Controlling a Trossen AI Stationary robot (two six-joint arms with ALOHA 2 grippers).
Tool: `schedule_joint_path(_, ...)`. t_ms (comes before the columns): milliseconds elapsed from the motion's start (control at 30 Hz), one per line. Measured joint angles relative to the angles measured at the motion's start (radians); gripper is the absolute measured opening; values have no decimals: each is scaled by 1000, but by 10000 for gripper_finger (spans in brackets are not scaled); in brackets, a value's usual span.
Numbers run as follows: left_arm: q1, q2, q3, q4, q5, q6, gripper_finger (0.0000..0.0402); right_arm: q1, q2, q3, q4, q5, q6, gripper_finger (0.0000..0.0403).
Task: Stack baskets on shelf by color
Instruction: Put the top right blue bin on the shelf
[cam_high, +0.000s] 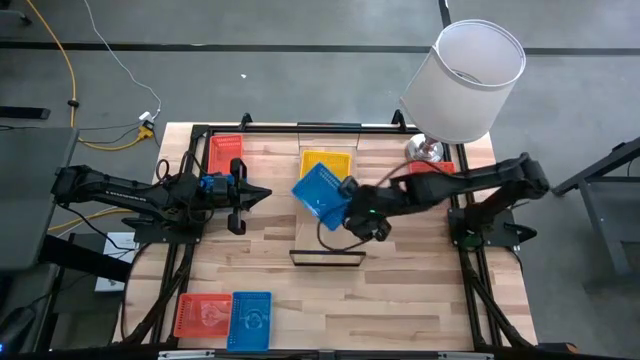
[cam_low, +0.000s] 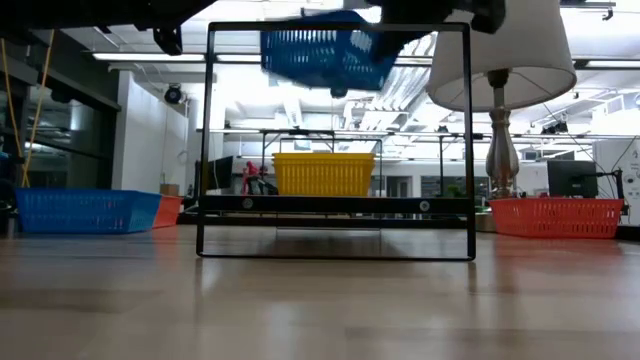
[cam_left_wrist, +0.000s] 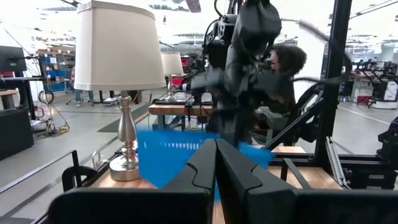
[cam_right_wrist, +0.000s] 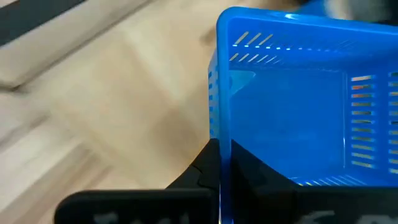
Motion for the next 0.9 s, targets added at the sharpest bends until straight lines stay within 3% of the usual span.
schedule_joint_path(133, 0, 0, 0, 0, 0, 0, 0, -31, 103, 103, -194, -57, -24, 0)
schedule_joint_path(267, 0, 0, 0, -12, 0, -6, 0, -62, 178, 153, -282, -74, -44, 0)
schedule_joint_path(567, 0, 0, 0, -31, 0, -45, 0, -89, 263, 159, -274, -135, -130, 0)
schedule_joint_path(900, 0, 9, 0, -47, 0, -46, 0, -106, 312, 159, -186, -218, -69, 0)
